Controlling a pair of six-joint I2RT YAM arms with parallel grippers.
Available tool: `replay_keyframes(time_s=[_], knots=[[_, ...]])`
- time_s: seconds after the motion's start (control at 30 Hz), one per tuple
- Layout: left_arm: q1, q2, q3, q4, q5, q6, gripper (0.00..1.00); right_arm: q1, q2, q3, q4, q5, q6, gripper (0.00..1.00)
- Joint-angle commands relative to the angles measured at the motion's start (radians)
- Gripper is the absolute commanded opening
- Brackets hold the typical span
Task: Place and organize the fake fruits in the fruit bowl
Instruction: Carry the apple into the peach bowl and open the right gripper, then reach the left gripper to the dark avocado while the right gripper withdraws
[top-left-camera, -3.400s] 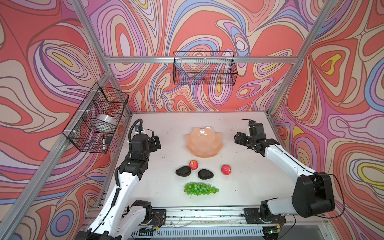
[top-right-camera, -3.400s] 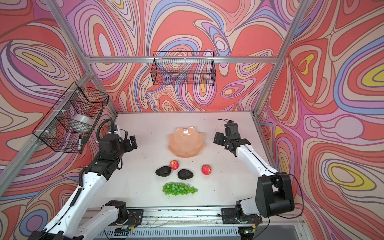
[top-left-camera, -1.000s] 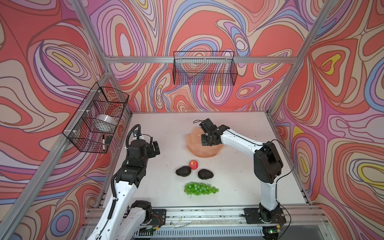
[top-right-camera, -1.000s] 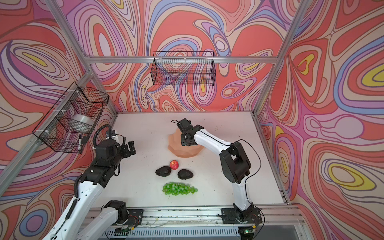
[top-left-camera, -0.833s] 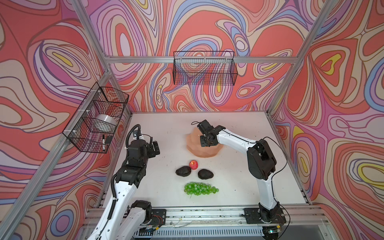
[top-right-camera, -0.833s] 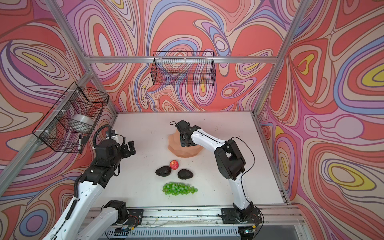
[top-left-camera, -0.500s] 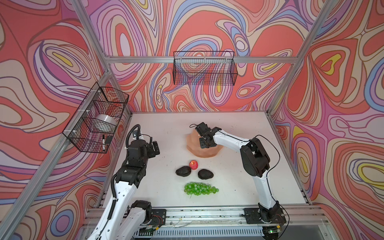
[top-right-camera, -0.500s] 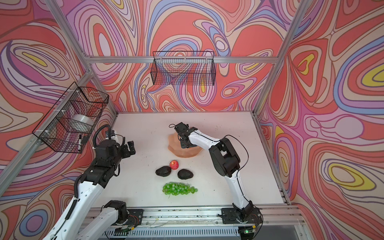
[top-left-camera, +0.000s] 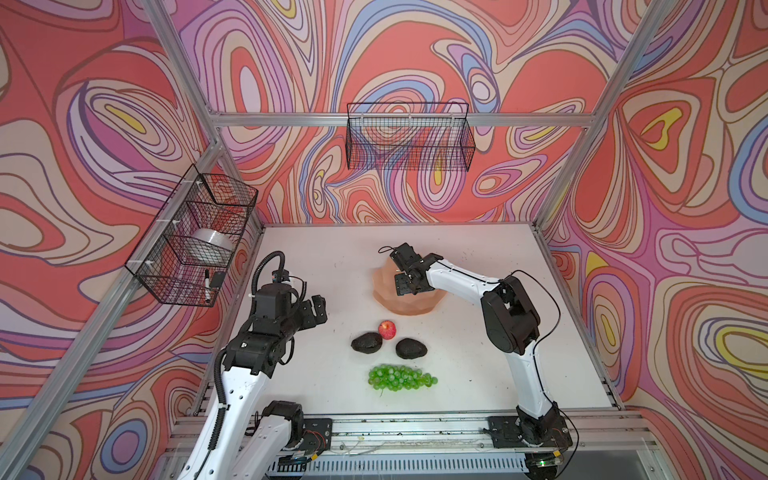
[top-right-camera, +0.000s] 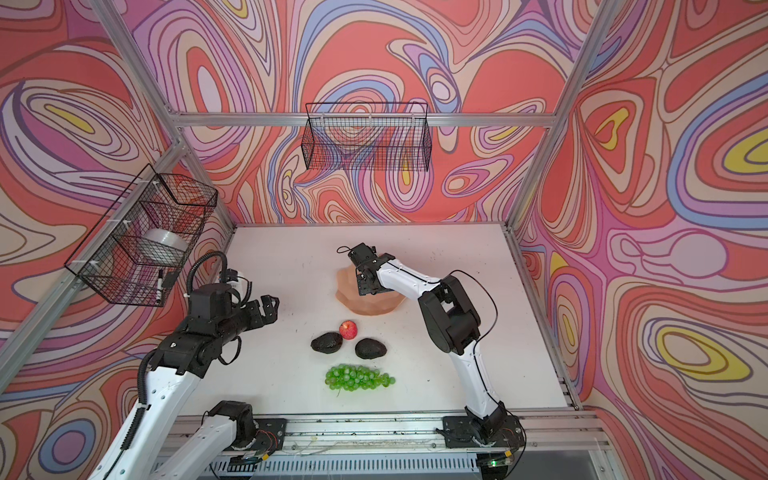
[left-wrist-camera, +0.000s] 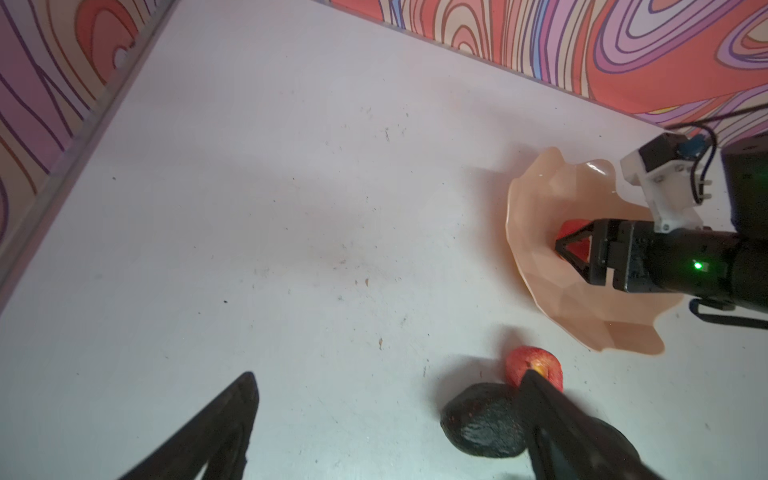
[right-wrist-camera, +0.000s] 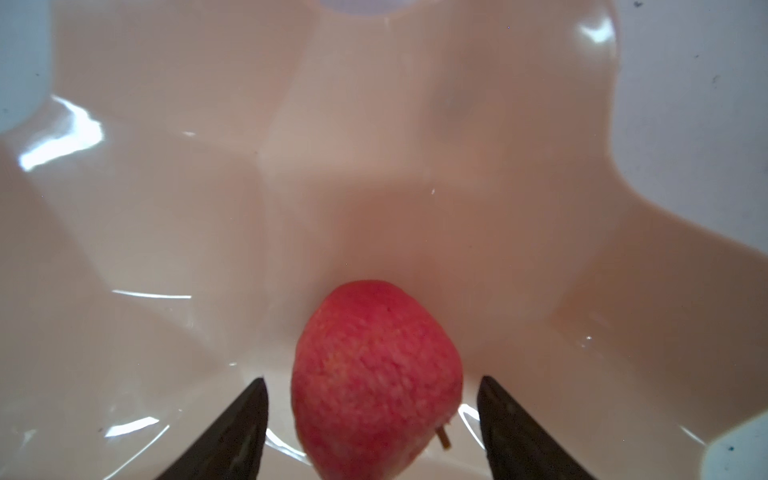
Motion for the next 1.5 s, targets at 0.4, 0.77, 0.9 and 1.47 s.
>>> replay_keyframes(time_s=[0.4, 0.77, 0.9, 1.47], knots=[[-0.457, 0.102, -0.046, -0.104, -0.070, -0.240, 0.94, -0.103, -0.433, -0.205, 0.150, -0.094, 0.098, 0.94], [-0.645, 0.379, 0.010, -0.032, -0.196, -0.061, 0.98, -0.152, -0.547, -0.347, 0.186, -0.114, 0.101, 0.95], [-0.650, 0.463, 0.028, -0.005, -0.202, -0.025, 0.98, -0.170, -0.574, -0.365, 0.193, -0.115, 0.088, 0.95], [-0.627, 0.725, 0.076, 0.064, -0.186, -0.024, 0.99, -0.211, -0.614, -0.415, 0.216, -0.142, 0.084, 0.96]])
